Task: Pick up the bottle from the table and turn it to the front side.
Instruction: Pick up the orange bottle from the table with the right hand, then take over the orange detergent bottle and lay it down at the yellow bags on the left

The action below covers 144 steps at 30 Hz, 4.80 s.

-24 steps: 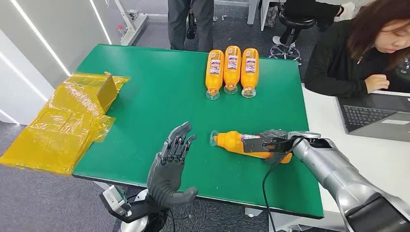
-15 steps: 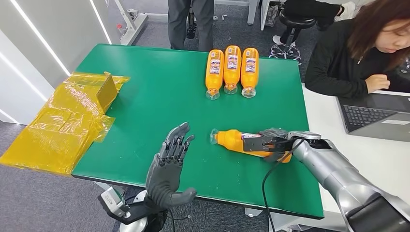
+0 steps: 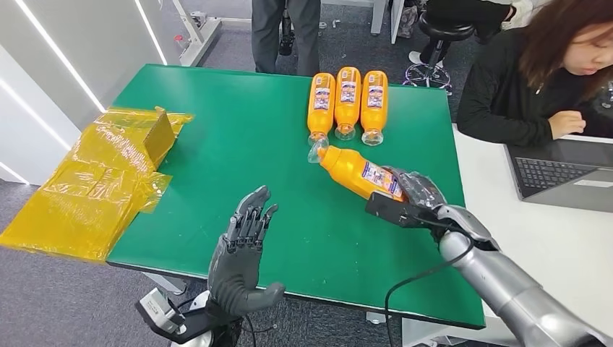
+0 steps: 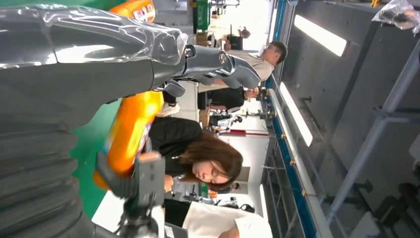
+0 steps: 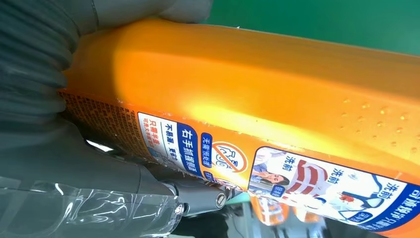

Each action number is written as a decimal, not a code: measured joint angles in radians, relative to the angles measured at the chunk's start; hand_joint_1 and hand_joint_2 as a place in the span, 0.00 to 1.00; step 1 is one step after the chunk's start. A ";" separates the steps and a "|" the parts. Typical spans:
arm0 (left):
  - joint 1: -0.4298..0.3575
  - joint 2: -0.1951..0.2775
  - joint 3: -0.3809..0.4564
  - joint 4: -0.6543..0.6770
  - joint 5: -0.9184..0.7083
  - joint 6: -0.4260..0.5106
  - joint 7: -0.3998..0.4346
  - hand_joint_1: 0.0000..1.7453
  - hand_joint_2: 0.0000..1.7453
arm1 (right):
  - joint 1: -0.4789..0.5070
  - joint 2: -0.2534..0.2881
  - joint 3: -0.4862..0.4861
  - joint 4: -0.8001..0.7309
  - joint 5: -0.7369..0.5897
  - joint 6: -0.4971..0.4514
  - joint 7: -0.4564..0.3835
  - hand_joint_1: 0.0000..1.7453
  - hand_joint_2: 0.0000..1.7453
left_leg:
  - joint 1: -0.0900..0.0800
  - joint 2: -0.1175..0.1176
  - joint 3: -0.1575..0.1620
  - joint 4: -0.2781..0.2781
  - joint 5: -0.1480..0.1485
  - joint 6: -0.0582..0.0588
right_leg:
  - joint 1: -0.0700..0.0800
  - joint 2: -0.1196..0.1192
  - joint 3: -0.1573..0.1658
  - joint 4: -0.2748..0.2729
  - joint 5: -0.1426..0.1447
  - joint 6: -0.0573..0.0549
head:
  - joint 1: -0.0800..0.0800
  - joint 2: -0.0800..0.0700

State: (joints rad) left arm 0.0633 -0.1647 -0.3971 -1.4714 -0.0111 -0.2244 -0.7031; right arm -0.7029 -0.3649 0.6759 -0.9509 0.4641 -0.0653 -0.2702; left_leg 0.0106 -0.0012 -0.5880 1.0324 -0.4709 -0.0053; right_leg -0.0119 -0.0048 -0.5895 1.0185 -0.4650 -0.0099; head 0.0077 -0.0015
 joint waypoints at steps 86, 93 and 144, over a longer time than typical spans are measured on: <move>-0.721 0.044 -0.092 0.654 -0.680 0.616 0.142 1.00 1.00 | 0.651 0.322 -0.025 -0.443 0.291 -0.387 -0.129 0.00 1.00 | 0.000 0.000 -0.001 -0.001 0.001 -0.002 | 0.000 -0.001 -0.002 0.001 -0.001 -0.001 | 0.000 0.000; -0.883 0.097 -0.151 0.930 -1.058 0.499 0.410 1.00 1.00 | 0.669 0.325 -0.043 -0.428 0.256 -0.428 -0.139 0.00 1.00 | 0.000 0.004 -0.001 -0.001 0.000 -0.002 | 0.000 0.004 -0.003 0.002 0.000 -0.002 | 0.000 0.000; -0.894 0.405 -0.169 1.194 -1.201 0.473 0.777 0.00 1.00 | 0.584 0.317 0.002 -0.223 -0.013 -0.421 -0.261 0.00 1.00 | 0.000 0.002 -0.003 0.000 0.001 -0.004 | 0.000 0.002 -0.005 0.003 0.000 -0.003 | 0.000 0.000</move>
State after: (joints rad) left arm -0.8309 0.2403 -0.5662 -0.2777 -1.2121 0.2481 0.0736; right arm -0.1189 -0.0479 0.6778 -1.1736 0.4508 -0.4865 -0.5310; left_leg 0.0108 0.0005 -0.5909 1.0324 -0.4698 -0.0093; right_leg -0.0119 -0.0027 -0.5948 1.0218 -0.4654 -0.0130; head 0.0081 -0.0015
